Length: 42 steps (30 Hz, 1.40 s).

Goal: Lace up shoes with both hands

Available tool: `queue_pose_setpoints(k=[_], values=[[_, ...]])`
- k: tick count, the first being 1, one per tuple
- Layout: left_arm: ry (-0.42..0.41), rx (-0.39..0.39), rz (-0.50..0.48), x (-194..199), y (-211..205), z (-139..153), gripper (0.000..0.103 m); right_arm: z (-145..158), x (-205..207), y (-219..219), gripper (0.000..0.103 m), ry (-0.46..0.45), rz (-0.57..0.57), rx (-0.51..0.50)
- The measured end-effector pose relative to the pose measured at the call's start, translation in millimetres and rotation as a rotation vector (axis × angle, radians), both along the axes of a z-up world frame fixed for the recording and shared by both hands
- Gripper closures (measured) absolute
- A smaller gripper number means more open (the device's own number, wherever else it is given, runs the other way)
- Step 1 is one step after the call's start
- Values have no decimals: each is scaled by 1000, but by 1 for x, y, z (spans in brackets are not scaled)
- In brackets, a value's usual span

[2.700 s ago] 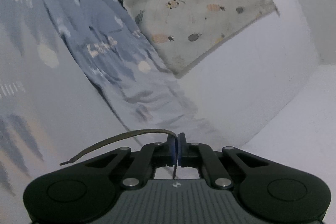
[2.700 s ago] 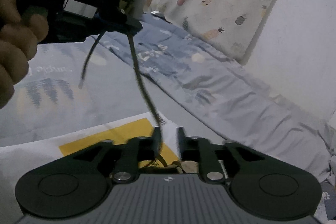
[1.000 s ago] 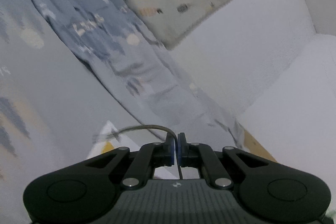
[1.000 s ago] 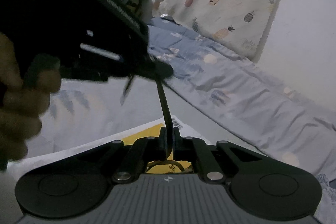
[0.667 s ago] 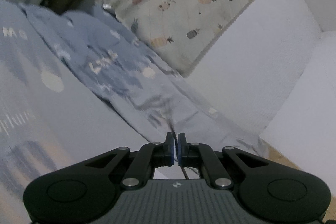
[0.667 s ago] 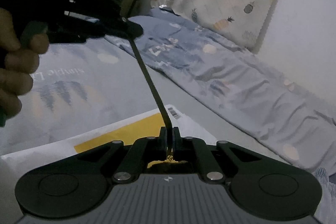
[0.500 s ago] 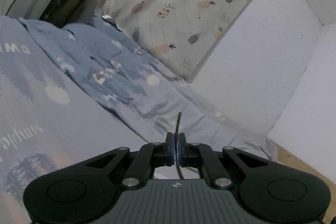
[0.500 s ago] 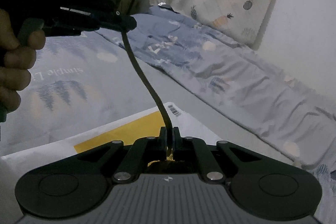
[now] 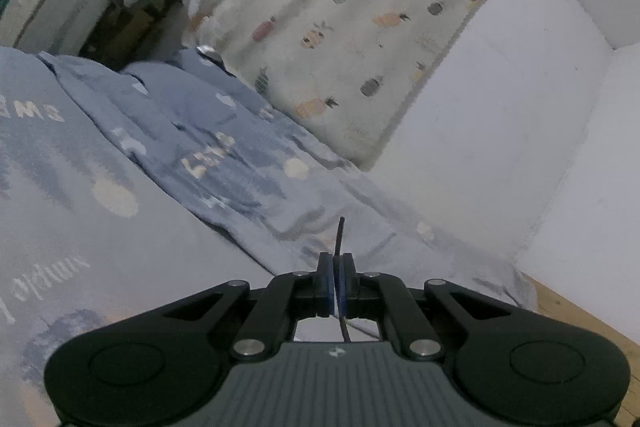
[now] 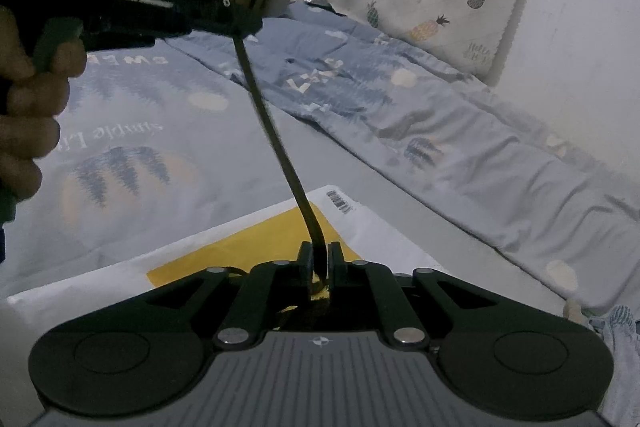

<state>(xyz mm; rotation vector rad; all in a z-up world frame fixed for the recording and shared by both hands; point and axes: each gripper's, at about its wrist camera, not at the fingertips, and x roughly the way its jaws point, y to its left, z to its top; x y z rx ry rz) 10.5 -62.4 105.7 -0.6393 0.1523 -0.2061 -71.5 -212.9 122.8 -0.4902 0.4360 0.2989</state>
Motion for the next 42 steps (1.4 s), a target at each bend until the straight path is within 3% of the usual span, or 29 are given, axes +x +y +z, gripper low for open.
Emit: queue_pose_setpoints(k=[1,4,8,13,16,22,29,34,42], values=[[4,-6,13,0,2,0,103,0,0,0,92,0,8,2],[10,-18,83,0,13,1,103,3,-5,-2,54,-15,35,27],[17,-3,178,2,26,4,103,10,-9,-9,53,2,79,99],[33,56,198,7,26,7,103,27,-11,-31,53,-12,86,206],[22,153,121,10,7,12,103,39,-7,-62,49,-41,38,293],[-54,390,-151,-1,-61,22,103,55,7,-141,49,-60,-137,479],[-74,615,-344,-15,-126,15,103,53,13,-198,49,-66,-274,551],[-61,880,-483,-24,-168,-5,103,52,13,-215,49,-58,-296,558],[-22,1161,-618,-27,-208,-32,103,52,9,-225,42,-60,-300,576]])
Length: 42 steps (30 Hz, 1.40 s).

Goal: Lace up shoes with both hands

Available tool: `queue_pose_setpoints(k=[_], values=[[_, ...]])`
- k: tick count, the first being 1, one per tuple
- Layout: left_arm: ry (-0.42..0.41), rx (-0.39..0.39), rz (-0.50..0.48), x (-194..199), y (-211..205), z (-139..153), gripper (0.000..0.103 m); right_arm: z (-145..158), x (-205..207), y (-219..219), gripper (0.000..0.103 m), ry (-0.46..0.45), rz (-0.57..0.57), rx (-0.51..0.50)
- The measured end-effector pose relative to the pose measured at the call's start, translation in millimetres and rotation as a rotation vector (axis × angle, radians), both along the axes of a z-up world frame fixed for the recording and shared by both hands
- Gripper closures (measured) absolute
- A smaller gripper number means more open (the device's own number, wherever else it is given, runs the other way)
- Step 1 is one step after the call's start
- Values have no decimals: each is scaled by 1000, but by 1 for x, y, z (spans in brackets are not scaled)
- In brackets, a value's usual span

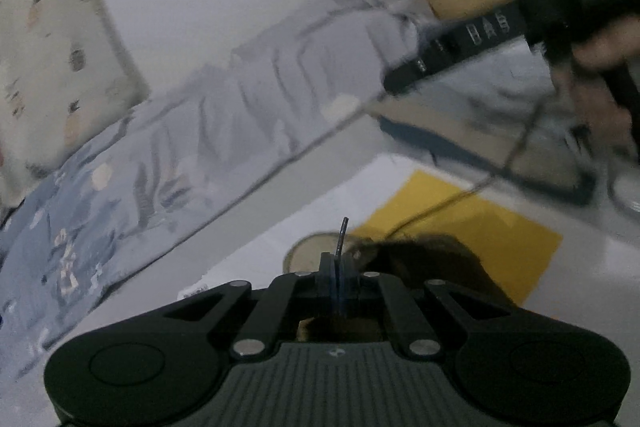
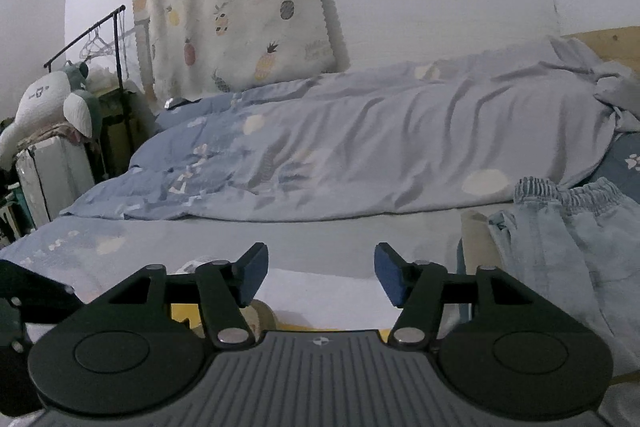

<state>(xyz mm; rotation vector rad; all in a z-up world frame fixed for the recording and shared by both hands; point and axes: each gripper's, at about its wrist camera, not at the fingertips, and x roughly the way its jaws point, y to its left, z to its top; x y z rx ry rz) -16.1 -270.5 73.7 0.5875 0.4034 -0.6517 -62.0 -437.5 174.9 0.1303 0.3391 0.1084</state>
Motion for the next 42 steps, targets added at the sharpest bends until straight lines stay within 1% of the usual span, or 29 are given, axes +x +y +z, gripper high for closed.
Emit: queue_pose_setpoints(k=[2,5,13,21,28,34,42], values=[[10,55,-11,2,-7,-5,103,1,-1,-2,42,-4,0,11],[21,114,-29,5,-15,-11,103,1,-3,-4,42,-8,4,16],[53,232,-43,12,-28,-21,103,2,-5,-9,42,-3,9,34],[69,261,-62,15,-33,-23,103,1,-2,-10,42,17,28,40],[77,303,-73,18,-41,-27,103,3,-3,-11,42,18,30,40],[79,305,-82,19,-44,-28,103,3,-4,-11,42,21,34,36],[75,286,-78,21,-43,-30,103,2,-4,-8,42,29,37,30]])
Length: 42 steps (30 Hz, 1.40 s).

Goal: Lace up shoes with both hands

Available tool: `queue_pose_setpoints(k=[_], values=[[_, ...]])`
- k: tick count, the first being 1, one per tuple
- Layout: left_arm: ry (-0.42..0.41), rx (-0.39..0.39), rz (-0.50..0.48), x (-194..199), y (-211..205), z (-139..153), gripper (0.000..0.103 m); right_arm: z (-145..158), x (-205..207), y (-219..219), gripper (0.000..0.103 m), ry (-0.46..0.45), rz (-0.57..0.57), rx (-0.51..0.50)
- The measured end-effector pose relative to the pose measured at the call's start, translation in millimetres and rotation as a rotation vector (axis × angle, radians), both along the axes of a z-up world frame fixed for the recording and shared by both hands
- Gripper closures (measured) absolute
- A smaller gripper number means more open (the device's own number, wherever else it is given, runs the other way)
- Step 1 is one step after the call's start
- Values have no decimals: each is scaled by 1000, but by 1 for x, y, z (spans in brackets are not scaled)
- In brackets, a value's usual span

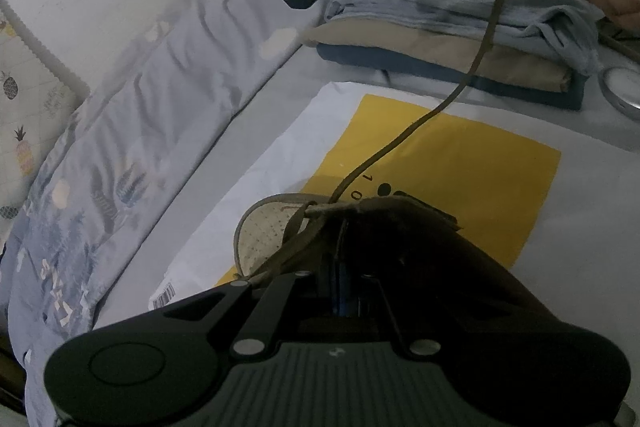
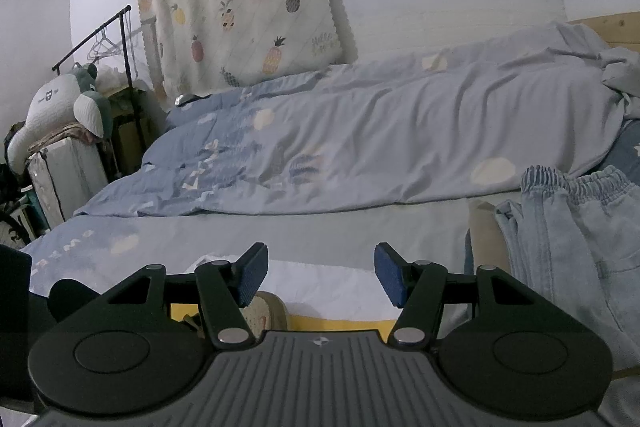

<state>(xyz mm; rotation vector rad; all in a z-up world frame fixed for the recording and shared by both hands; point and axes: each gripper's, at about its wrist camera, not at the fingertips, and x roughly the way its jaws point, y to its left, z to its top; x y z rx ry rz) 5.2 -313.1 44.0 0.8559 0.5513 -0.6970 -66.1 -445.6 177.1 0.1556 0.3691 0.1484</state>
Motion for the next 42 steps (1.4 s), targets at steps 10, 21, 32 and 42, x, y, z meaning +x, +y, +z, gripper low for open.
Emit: queue_pose_setpoints(k=[10,21,32,42], values=[[0,-16,-1,0,0,-1,103,-2,1,3,42,12,3,-9],[-5,-30,-1,-4,3,0,103,-2,1,5,42,18,3,-17],[-11,-35,4,-6,7,1,103,-3,2,7,42,26,12,-32],[-8,-29,-2,-4,2,-1,103,-4,2,8,42,30,15,-35]])
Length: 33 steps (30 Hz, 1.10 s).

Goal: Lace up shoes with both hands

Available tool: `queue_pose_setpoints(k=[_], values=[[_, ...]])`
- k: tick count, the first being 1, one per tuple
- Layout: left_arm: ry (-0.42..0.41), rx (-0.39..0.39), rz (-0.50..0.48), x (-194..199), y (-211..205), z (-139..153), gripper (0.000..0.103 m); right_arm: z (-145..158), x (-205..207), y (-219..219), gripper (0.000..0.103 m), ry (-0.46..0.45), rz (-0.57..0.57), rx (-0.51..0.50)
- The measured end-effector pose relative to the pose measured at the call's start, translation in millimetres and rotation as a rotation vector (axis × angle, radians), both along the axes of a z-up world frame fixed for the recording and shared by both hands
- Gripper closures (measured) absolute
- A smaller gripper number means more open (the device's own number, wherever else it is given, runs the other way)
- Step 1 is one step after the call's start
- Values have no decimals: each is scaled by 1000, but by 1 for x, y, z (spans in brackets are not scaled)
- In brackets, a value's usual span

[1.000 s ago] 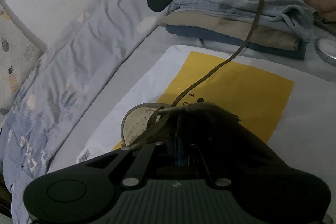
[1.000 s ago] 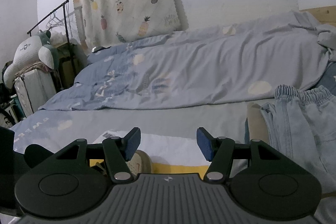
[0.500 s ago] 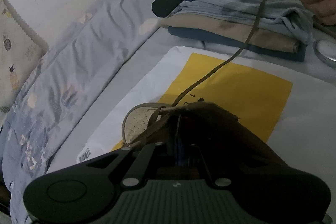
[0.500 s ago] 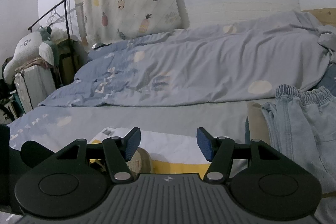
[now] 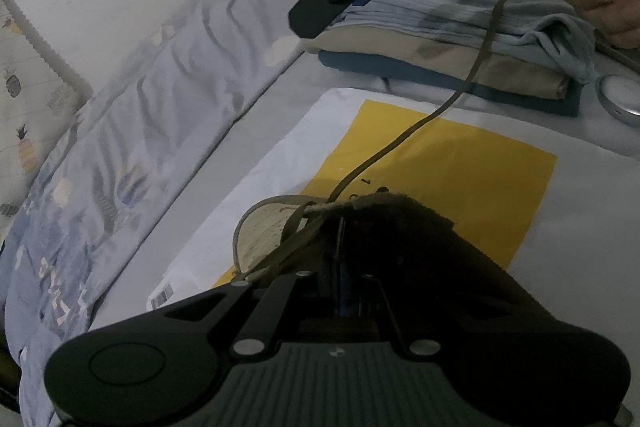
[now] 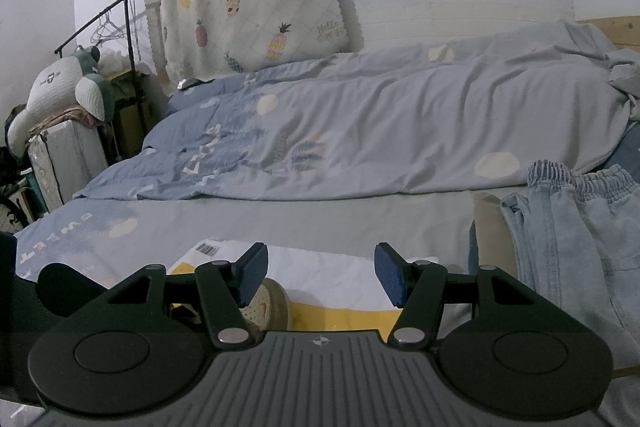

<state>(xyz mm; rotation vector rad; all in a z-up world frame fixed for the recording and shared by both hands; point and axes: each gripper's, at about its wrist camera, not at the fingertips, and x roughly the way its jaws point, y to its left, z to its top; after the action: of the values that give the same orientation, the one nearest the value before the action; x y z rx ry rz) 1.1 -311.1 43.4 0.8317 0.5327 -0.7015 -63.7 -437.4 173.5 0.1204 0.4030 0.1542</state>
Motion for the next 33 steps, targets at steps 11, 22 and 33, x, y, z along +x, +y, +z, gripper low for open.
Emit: queue_pose_setpoints(k=[11,22,33], values=[[-7,-11,8,2,1,0,103,-2,2,2,42,6,8,-3],[11,-30,-13,-3,3,0,103,-5,3,5,42,16,16,-9],[-15,-32,-12,-2,5,1,103,-9,5,8,42,28,26,-13]])
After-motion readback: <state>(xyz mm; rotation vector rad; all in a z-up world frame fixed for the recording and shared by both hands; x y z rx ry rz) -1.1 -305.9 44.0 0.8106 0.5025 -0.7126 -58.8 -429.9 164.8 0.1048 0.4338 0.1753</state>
